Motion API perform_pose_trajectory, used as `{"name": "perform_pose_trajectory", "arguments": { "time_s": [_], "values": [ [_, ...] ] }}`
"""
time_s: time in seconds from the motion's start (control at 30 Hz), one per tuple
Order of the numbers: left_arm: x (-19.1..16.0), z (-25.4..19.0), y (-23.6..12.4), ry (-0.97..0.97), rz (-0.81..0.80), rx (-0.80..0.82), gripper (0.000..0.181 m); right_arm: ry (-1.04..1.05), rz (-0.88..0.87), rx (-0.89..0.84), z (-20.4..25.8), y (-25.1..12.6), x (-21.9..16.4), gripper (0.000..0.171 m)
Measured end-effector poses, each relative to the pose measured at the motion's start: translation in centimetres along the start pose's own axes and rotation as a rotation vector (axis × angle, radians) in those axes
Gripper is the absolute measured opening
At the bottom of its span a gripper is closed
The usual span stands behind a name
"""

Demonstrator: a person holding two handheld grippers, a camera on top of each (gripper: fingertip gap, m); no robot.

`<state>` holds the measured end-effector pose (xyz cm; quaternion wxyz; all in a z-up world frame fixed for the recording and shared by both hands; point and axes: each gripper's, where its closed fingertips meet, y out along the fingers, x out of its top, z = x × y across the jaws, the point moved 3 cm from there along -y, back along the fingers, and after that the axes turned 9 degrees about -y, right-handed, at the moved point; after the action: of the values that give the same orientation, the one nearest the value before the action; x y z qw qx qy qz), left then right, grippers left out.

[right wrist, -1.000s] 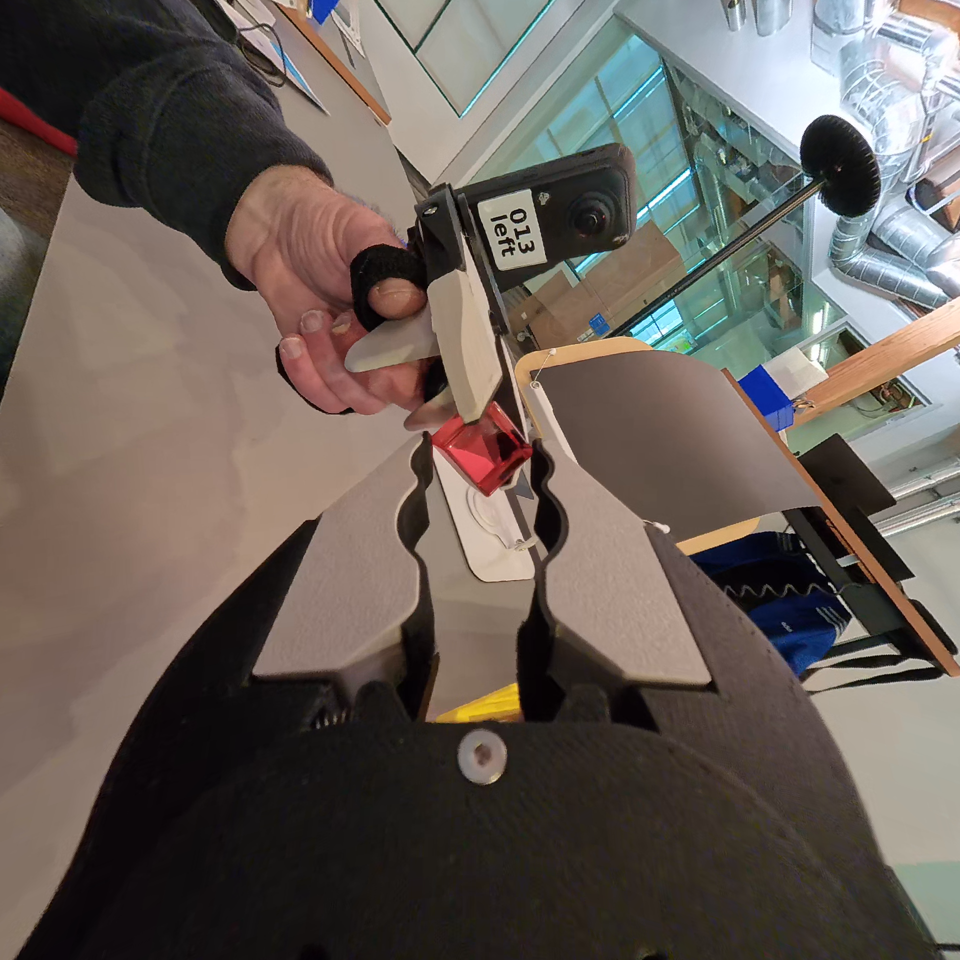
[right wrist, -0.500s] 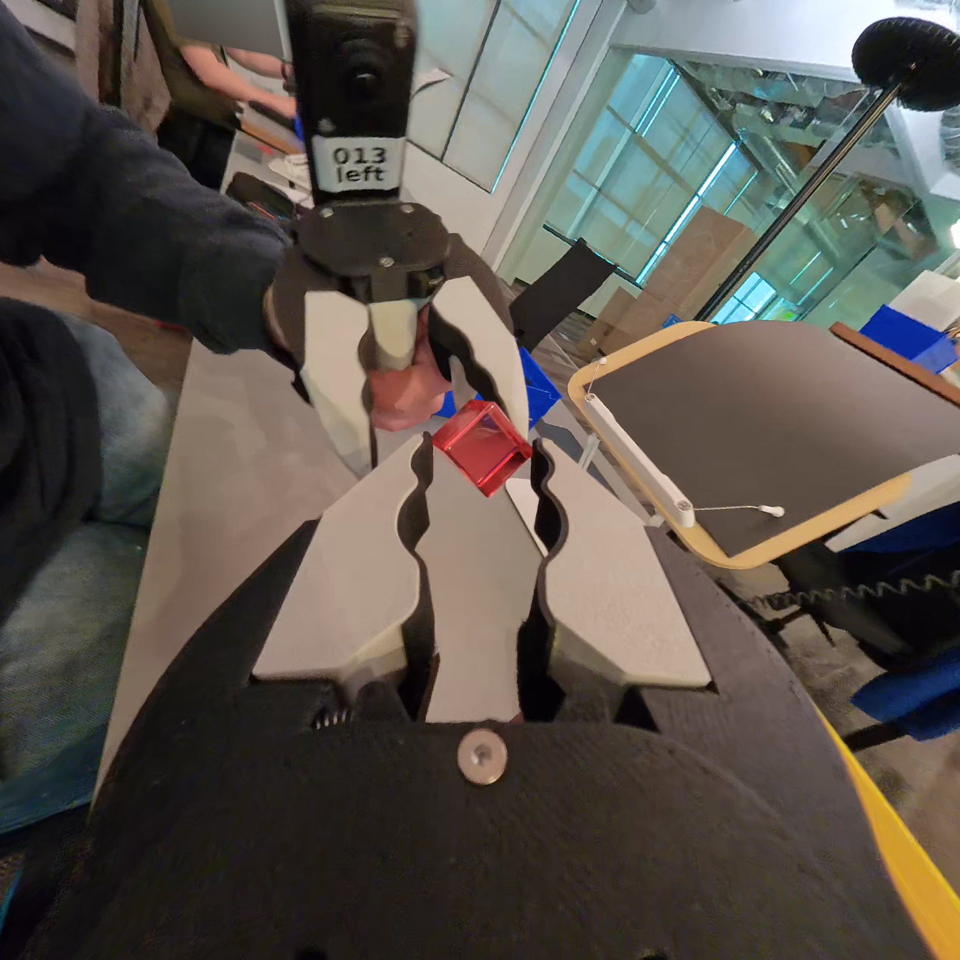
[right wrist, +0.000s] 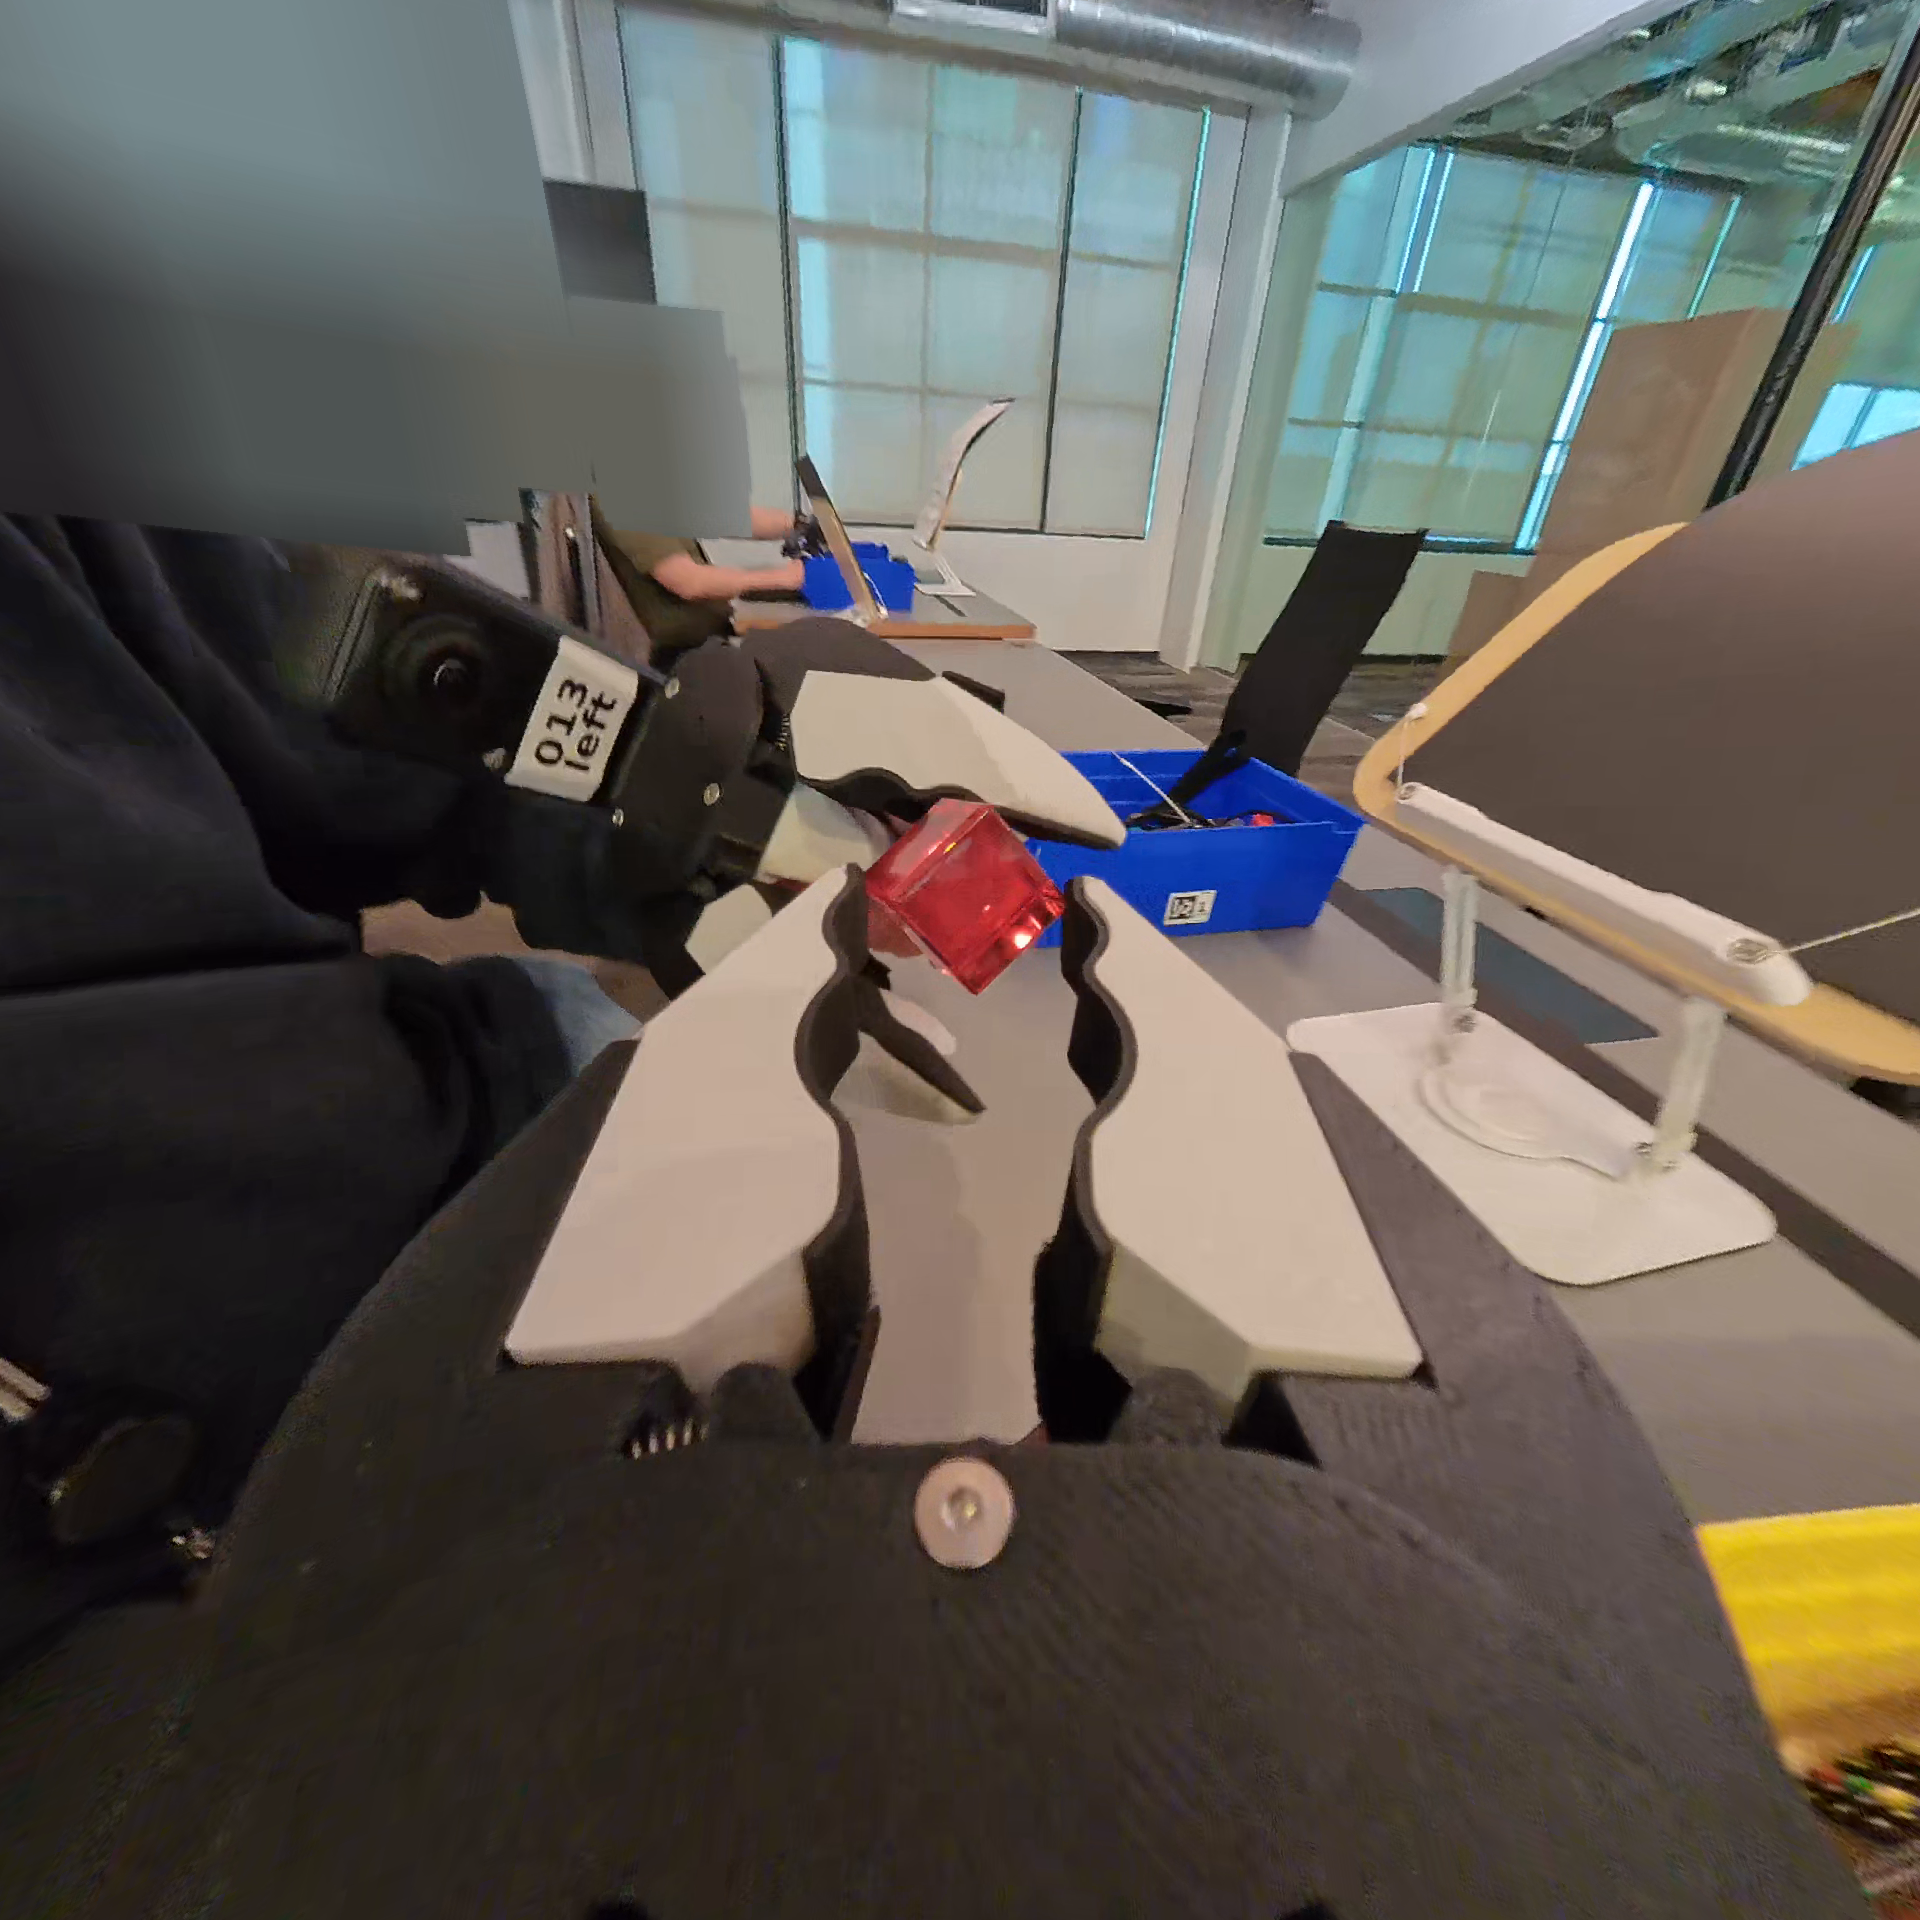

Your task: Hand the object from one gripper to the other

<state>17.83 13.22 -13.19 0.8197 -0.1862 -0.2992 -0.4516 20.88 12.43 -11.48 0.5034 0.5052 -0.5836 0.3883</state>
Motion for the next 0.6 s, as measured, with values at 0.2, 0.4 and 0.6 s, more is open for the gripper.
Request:
{"name": "perform_pose_trajectory", "arguments": {
  "time_s": [0.2, 0.4, 0.6],
  "values": [
    [0.4, 0.0, 0.1, 0.164, 0.004, 0.079, 0.054, 0.176, -0.045, 0.059, -0.2, 0.1, -0.6, 0.036],
    [0.5, 0.0, -0.1, 0.32, 0.0, 0.103, 0.049, 0.382, -0.033, 0.151, -0.2, 0.1, -1.4, 0.035],
    [0.6, -1.0, -0.1, 0.434, 0.004, 0.076, 0.035, 0.513, -0.005, 0.215, -0.2, 0.3, -2.1, 0.035]
  ]
}}
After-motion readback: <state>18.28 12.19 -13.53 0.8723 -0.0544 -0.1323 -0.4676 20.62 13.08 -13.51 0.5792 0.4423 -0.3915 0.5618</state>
